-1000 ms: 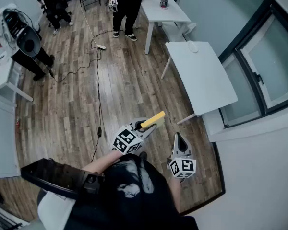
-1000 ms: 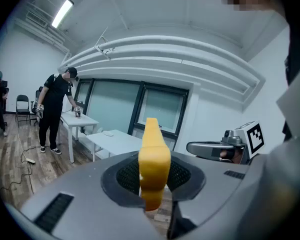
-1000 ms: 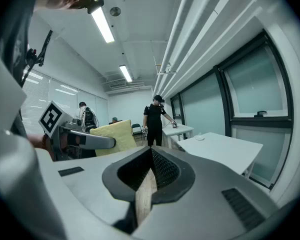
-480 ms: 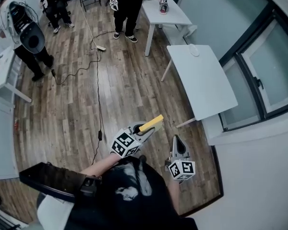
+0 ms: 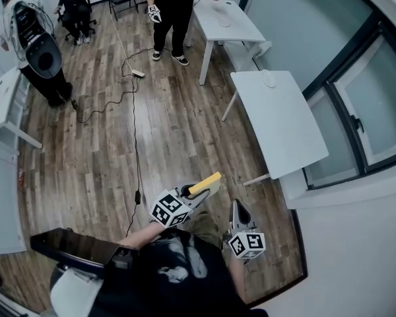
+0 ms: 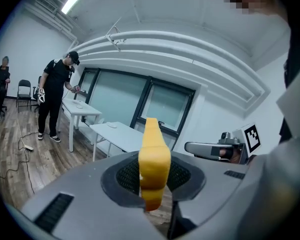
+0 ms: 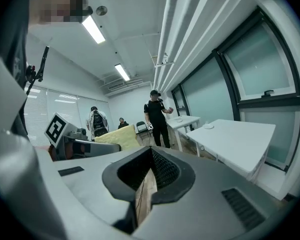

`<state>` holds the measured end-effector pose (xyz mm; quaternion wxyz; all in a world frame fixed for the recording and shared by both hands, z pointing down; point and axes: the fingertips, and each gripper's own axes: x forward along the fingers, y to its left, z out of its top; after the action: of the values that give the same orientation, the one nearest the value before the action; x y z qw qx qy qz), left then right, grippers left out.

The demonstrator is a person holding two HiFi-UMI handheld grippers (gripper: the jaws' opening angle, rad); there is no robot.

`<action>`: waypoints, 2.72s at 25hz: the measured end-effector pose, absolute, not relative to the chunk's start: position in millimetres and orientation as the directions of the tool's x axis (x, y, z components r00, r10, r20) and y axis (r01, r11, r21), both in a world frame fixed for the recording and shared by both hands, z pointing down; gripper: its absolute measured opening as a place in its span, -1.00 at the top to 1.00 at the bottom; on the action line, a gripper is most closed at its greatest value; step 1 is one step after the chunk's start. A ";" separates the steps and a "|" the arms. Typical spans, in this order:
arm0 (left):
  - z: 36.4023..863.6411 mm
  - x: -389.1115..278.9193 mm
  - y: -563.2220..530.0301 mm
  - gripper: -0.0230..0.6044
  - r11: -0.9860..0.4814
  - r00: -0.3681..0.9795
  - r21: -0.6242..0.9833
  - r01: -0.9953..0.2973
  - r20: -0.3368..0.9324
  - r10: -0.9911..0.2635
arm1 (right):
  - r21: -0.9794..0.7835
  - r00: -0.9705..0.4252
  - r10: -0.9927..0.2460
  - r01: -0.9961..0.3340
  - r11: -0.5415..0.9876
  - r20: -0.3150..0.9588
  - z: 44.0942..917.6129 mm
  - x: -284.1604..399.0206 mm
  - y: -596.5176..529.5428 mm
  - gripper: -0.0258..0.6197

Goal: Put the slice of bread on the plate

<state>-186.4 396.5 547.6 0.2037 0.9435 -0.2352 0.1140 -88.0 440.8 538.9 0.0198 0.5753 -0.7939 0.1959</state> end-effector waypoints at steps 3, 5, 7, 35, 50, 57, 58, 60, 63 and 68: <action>550.9 -171.7 372.8 0.64 -0.808 0.861 0.325 -0.492 0.318 -0.396 | -0.298 -0.336 -0.902 -0.920 0.254 0.270 546.3 -74.3 418.6 0.89; 550.8 -156.9 351.1 0.64 -0.808 0.859 0.320 -0.495 0.322 -0.399 | -0.304 -0.339 -0.903 -0.918 0.256 0.263 547.1 -59.0 397.3 0.89; 546.4 -138.3 328.2 0.64 -0.815 0.860 0.309 -0.490 0.321 -0.396 | -0.304 -0.341 -0.907 -0.916 0.260 0.250 542.5 -40.4 374.1 0.89; 536.2 -21.9 59.4 0.64 -0.869 0.904 0.298 -0.394 0.299 -0.307 | -0.326 -0.362 -0.898 -0.905 0.275 0.249 541.9 57.8 90.6 0.89; 577.7 26.8 -84.2 0.64 -0.857 0.903 0.352 -0.378 0.343 -0.258 | -0.352 -0.312 -0.903 -0.914 0.201 0.296 569.8 109.2 -49.3 0.89; 604.0 93.2 -169.2 0.64 -0.861 0.879 0.315 -0.399 0.400 -0.261 | -0.384 -0.337 -0.898 -0.898 0.216 0.282 577.9 170.1 -123.2 0.89; 609.5 102.1 -180.8 0.64 -0.860 0.874 0.312 -0.404 0.410 -0.261 | -0.389 -0.343 -0.895 -0.895 0.220 0.284 580.3 177.6 -130.6 0.89; 622.0 118.5 -200.9 0.64 -0.855 0.869 0.320 -0.409 0.422 -0.258 | -0.394 -0.353 -0.887 -0.891 0.223 0.296 586.9 191.3 -140.6 0.89; 645.6 143.0 -235.7 0.64 -0.846 0.861 0.328 -0.420 0.440 -0.257 | -0.385 -0.345 -0.879 -0.899 0.208 0.330 601.2 214.0 -156.6 0.89; 704.5 183.9 -301.0 0.64 -0.855 0.809 0.271 -0.442 0.533 -0.249 | -0.423 -0.306 -0.866 -0.898 0.123 0.396 632.1 240.0 -172.1 0.89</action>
<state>183.9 -301.0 704.5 0.1950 0.9307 -0.1856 0.2476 240.0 -172.1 632.1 0.0263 0.5886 -0.7489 0.3032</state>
